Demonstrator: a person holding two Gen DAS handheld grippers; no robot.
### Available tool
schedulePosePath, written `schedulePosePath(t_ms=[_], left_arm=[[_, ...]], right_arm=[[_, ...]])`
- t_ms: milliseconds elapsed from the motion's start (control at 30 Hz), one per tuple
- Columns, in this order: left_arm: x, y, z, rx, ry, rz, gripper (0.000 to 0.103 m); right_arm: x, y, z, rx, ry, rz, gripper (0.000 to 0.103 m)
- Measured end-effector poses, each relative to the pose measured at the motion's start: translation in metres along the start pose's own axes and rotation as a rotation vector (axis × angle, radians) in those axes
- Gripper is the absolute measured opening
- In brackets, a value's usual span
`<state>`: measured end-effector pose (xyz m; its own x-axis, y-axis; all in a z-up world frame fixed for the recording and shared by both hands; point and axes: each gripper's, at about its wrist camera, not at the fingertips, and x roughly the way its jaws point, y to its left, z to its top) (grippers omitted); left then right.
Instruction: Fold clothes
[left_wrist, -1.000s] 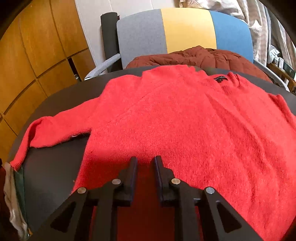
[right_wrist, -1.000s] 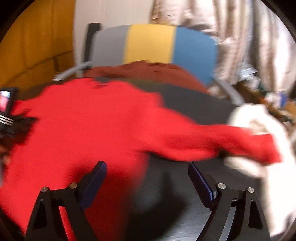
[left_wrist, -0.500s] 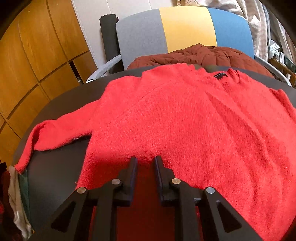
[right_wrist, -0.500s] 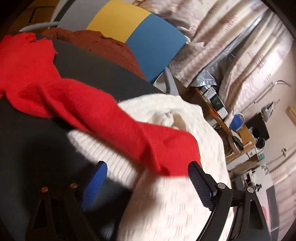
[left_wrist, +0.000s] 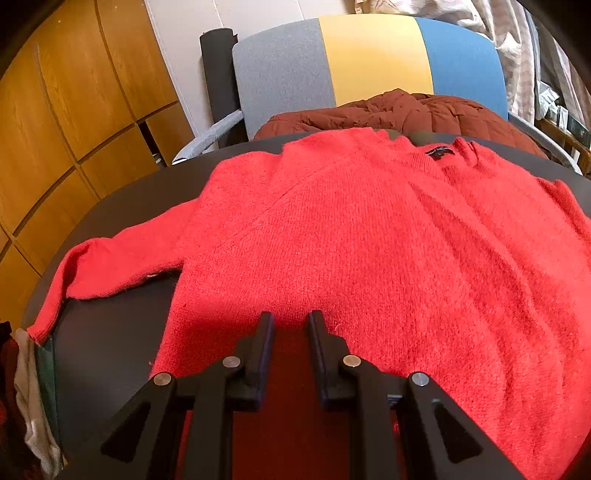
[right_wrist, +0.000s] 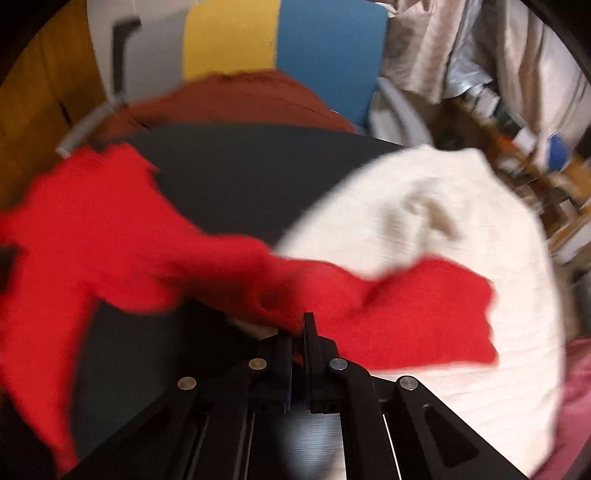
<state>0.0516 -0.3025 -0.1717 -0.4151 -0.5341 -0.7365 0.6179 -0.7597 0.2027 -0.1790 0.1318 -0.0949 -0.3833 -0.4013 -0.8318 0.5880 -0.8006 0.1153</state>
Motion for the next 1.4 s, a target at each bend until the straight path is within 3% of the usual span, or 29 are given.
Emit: schedulePosePath(t_ms=[167, 200, 267, 400, 467, 533, 633, 767, 833, 1000, 1100, 1133, 1167, 1233, 1333, 1400], left_arm=[[0.001, 0.006, 0.0, -0.033, 0.002, -0.038, 0.019], [0.002, 0.007, 0.0, -0.037, 0.002, -0.042, 0.019], [0.002, 0.007, 0.0, -0.045, 0.001, -0.05, 0.019], [0.002, 0.01, 0.0, -0.064, 0.001, -0.07, 0.019], [0.003, 0.012, 0.0, -0.074, 0.001, -0.081, 0.02], [0.003, 0.014, 0.0, -0.084, 0.001, -0.093, 0.02], [0.003, 0.015, -0.001, -0.094, 0.0, -0.102, 0.02], [0.003, 0.017, -0.002, -0.106, -0.002, -0.112, 0.02], [0.003, 0.016, -0.002, -0.106, -0.002, -0.11, 0.02], [0.002, 0.017, -0.002, -0.108, -0.001, -0.113, 0.02], [0.002, 0.017, -0.002, -0.111, -0.001, -0.115, 0.02], [0.002, 0.017, -0.002, -0.111, -0.001, -0.114, 0.02], [0.002, 0.016, -0.002, -0.11, -0.001, -0.112, 0.02], [0.002, 0.016, -0.002, -0.106, -0.002, -0.107, 0.02], [0.002, 0.015, -0.002, -0.103, -0.002, -0.103, 0.02], [0.002, 0.015, -0.001, -0.102, 0.0, -0.102, 0.02]], right_arm=[[-0.025, 0.04, 0.028, 0.226, -0.13, 0.443, 0.005], [-0.026, 0.051, 0.033, 0.276, -0.14, 0.531, 0.009], [-0.014, 0.065, 0.04, 0.392, -0.114, 0.625, 0.01], [0.007, 0.098, 0.046, 0.41, -0.073, 0.588, 0.033], [0.008, 0.103, 0.041, 0.416, -0.082, 0.559, 0.035], [0.008, 0.105, 0.037, 0.417, -0.094, 0.52, 0.059], [0.006, 0.1, 0.022, 0.339, -0.111, 0.368, 0.062], [0.018, 0.101, 0.001, 0.186, -0.056, 0.162, 0.07], [0.033, 0.099, -0.009, 0.169, -0.012, 0.128, 0.071], [0.066, 0.085, -0.026, 0.236, 0.045, 0.188, 0.08], [0.066, 0.092, -0.038, 0.2, 0.083, 0.231, 0.079], [0.065, 0.096, -0.041, 0.178, 0.09, 0.228, 0.072], [0.063, 0.101, -0.045, 0.152, 0.095, 0.219, 0.062], [0.056, 0.11, -0.053, 0.139, 0.099, 0.222, 0.021], [0.045, 0.116, -0.063, 0.152, 0.08, 0.256, 0.02], [0.033, 0.117, -0.067, 0.208, 0.044, 0.326, 0.02]])
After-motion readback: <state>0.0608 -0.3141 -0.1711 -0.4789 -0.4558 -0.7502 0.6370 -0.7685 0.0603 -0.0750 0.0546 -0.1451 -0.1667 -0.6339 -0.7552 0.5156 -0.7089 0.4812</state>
